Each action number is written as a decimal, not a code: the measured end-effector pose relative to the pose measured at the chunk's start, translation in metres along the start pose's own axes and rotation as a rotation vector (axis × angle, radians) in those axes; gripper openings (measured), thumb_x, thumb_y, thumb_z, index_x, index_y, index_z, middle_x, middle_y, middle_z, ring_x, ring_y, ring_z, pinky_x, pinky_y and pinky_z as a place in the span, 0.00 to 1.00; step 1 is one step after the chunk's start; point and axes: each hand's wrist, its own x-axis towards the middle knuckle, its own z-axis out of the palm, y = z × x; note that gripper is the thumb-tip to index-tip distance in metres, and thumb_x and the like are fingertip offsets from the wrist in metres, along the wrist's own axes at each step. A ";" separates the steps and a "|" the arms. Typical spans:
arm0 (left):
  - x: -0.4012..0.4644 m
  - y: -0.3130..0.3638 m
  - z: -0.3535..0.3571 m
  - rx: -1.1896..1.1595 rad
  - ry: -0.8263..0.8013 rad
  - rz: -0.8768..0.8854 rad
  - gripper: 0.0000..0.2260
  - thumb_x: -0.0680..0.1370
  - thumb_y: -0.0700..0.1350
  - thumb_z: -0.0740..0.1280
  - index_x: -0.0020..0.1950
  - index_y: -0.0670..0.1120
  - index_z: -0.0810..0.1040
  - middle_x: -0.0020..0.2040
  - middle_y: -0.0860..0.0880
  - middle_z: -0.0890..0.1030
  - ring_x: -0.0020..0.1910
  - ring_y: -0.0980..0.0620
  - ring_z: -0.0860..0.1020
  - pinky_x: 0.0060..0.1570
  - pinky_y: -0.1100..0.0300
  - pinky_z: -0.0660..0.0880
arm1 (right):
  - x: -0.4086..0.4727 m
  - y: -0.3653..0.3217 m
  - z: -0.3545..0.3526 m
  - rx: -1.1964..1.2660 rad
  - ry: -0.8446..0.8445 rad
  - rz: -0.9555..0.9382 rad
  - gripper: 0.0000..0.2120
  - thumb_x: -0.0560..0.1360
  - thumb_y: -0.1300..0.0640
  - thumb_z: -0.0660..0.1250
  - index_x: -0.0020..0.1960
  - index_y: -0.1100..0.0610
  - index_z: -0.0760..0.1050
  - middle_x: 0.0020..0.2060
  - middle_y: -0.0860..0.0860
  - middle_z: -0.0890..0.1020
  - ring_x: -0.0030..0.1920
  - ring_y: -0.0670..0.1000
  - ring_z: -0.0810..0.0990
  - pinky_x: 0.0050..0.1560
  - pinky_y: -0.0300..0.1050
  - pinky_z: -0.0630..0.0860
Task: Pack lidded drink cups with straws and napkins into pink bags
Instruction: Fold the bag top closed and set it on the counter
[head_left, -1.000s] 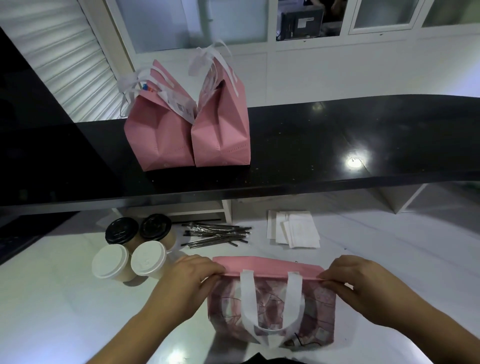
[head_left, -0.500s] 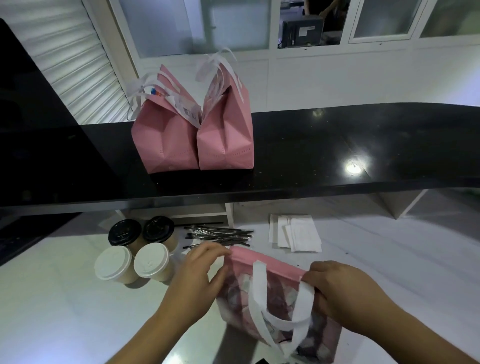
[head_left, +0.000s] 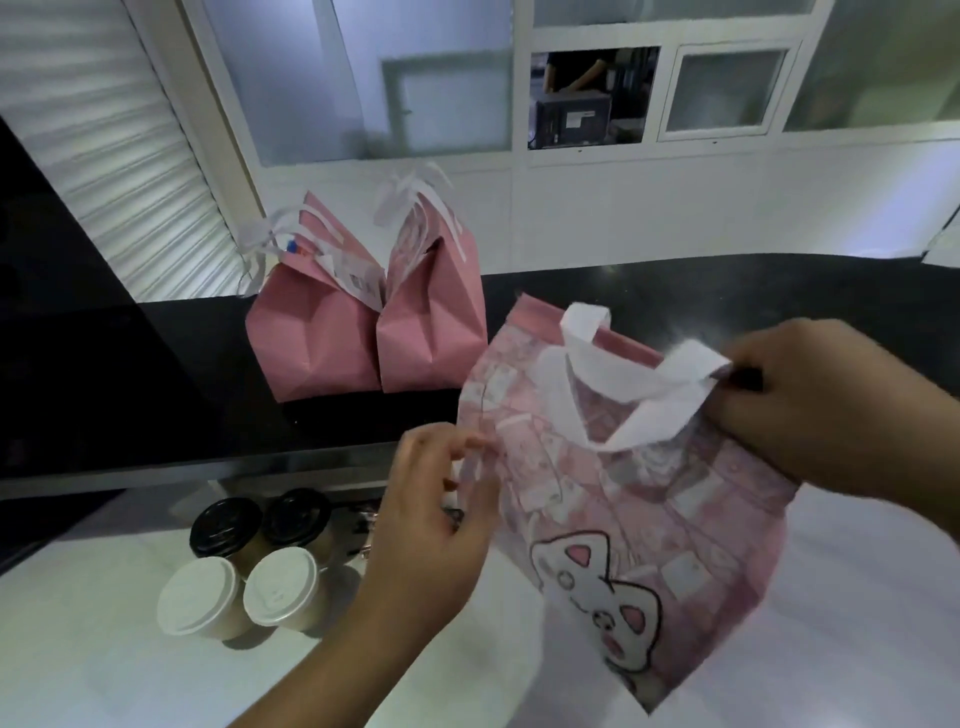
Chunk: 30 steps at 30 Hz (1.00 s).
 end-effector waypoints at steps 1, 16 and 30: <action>0.010 0.006 0.004 -0.005 -0.004 0.023 0.08 0.82 0.56 0.65 0.61 0.60 0.76 0.61 0.60 0.73 0.60 0.56 0.78 0.52 0.71 0.74 | 0.010 -0.005 -0.012 -0.004 0.055 -0.002 0.13 0.72 0.43 0.64 0.33 0.47 0.80 0.27 0.36 0.81 0.29 0.41 0.81 0.21 0.36 0.70; 0.143 0.003 0.066 -0.137 -0.272 -0.223 0.30 0.80 0.60 0.65 0.82 0.58 0.63 0.77 0.56 0.72 0.74 0.59 0.71 0.73 0.56 0.70 | 0.220 -0.016 -0.005 0.062 0.436 0.147 0.12 0.75 0.61 0.65 0.33 0.58 0.69 0.31 0.54 0.74 0.32 0.57 0.75 0.31 0.42 0.66; 0.170 -0.031 0.076 0.015 -0.249 -0.350 0.32 0.82 0.57 0.65 0.84 0.53 0.58 0.81 0.51 0.66 0.78 0.50 0.66 0.76 0.50 0.65 | 0.289 -0.031 0.057 0.244 0.311 0.228 0.15 0.79 0.56 0.65 0.35 0.56 0.67 0.37 0.55 0.78 0.40 0.59 0.78 0.35 0.46 0.69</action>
